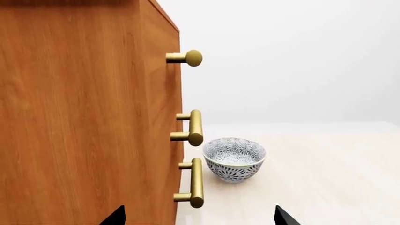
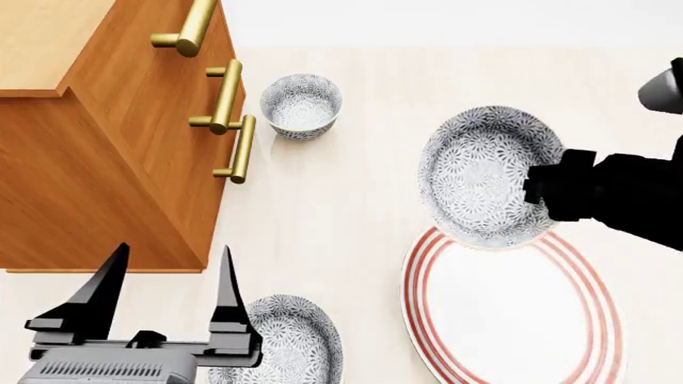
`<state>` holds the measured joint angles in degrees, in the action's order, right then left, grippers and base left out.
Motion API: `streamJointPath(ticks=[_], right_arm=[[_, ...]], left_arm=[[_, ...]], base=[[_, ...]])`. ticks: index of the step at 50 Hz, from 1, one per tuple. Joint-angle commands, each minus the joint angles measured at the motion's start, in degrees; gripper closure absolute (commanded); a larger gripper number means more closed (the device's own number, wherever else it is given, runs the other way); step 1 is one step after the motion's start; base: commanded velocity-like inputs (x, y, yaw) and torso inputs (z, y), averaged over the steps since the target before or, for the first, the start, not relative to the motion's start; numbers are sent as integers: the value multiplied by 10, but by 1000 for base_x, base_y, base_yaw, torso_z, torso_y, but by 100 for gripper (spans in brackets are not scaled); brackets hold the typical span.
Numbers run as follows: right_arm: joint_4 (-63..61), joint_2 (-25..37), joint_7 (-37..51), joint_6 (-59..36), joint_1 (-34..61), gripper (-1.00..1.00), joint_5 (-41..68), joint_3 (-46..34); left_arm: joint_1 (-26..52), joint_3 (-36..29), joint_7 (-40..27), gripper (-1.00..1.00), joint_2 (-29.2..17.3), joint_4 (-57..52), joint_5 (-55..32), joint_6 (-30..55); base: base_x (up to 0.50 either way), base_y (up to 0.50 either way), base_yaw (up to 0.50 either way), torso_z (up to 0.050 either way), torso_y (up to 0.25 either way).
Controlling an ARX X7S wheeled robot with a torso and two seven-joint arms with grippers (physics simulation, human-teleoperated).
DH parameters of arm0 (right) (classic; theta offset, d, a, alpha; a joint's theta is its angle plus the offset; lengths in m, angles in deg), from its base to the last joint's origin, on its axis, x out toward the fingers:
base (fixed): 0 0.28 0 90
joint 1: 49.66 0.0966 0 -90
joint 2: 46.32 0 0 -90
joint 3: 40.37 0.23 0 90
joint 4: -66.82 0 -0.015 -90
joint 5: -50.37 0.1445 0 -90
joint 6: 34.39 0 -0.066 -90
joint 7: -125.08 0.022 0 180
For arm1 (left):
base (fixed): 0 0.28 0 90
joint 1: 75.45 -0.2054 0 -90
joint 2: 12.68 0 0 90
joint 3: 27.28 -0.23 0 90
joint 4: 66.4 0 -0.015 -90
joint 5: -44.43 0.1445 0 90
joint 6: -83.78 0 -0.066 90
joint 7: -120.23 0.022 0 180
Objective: Put the bowl in the middle on the plate.
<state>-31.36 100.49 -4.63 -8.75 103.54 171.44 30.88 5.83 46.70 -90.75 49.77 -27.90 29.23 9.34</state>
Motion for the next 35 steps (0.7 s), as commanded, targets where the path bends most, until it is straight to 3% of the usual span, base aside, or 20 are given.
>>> streamJointPath(ticks=[1, 35], right_arm=[[-39, 58, -30, 30, -81, 100, 7, 55], [-82, 114, -128, 114, -357, 100, -45, 211]], left_arm=[[3, 0, -4, -100, -2, 1, 0, 3], [5, -5, -8, -100, -5, 9, 0, -2]], base=[[0, 0, 0, 0, 0], [0, 0, 0, 0, 0]])
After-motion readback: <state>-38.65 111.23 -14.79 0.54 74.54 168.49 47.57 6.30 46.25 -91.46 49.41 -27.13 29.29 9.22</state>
